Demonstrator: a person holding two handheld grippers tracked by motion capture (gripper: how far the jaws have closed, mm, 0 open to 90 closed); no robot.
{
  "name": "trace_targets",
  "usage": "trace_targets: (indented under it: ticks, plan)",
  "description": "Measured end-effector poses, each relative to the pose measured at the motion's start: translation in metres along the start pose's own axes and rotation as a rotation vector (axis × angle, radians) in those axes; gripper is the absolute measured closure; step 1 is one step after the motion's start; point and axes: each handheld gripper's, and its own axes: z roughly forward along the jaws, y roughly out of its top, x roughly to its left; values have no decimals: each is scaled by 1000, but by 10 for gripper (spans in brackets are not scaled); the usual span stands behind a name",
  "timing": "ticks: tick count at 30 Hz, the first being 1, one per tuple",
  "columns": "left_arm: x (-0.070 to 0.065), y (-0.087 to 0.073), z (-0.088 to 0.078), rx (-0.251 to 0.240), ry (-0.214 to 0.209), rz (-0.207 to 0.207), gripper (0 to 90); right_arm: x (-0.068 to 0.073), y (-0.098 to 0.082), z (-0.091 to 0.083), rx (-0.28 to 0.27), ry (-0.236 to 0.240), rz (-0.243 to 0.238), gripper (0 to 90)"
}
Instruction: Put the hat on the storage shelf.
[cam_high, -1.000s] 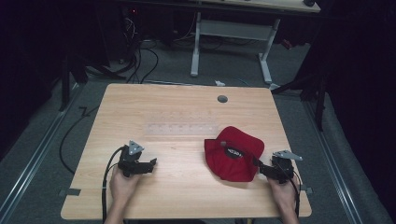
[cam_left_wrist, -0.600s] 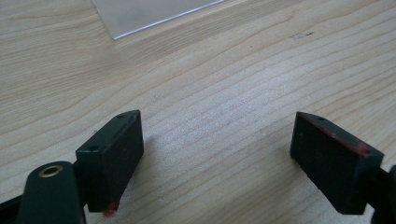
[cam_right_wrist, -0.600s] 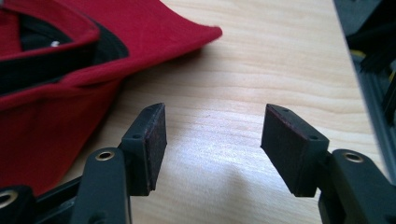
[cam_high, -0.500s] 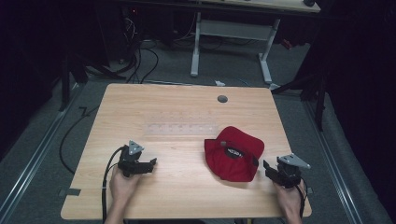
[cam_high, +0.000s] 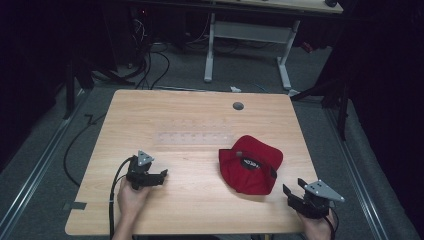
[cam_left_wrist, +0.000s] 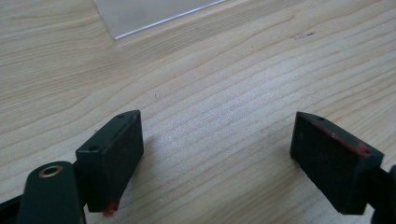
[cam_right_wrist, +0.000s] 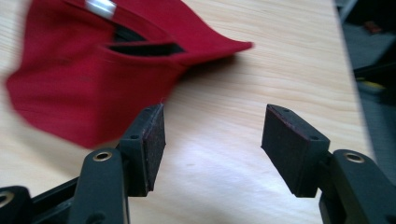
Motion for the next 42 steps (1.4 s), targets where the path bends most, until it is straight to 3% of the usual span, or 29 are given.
trace_targets:
  ticks: [3,6,9,10,12,13,14,17,24,26,29,32,33,34,35,42]
  plan:
    - [0,0,0,0,0,0,174,8,1,-5,-14,27,7,365]
    - [0,0,0,0,0,0,175,17,5,-7,-43,6,-63,352]
    - [0,0,0,-1,0,0,175,23,9,-6,-61,-20,-165,340]
    - [0,0,0,-1,0,-2,175,22,10,-5,-57,-8,-160,334]
    - [0,0,0,-1,0,-3,175,22,12,-4,-57,24,-117,330]
    - [0,0,0,-1,0,-3,175,22,12,-4,-57,24,-117,330]
    - [0,0,0,-1,0,0,175,24,14,-2,-62,60,-78,320]
    - [0,0,0,0,0,0,175,27,16,1,-60,71,-66,301]
    - [0,0,0,0,0,0,175,31,23,31,-4,91,18,261]
    - [0,0,0,0,0,0,175,30,22,46,26,101,89,264]
    - [0,0,0,0,0,0,174,29,21,55,42,107,130,276]
    - [0,0,0,0,0,0,175,28,18,66,53,99,173,307]
    - [0,0,0,-1,0,-3,175,27,17,71,55,98,215,343]
    - [0,0,0,-1,0,-3,175,27,17,71,55,98,215,343]
    - [0,0,0,0,0,0,175,25,17,74,51,90,241,391]
    - [0,0,0,-2,0,-2,175,21,16,77,31,83,269,566]
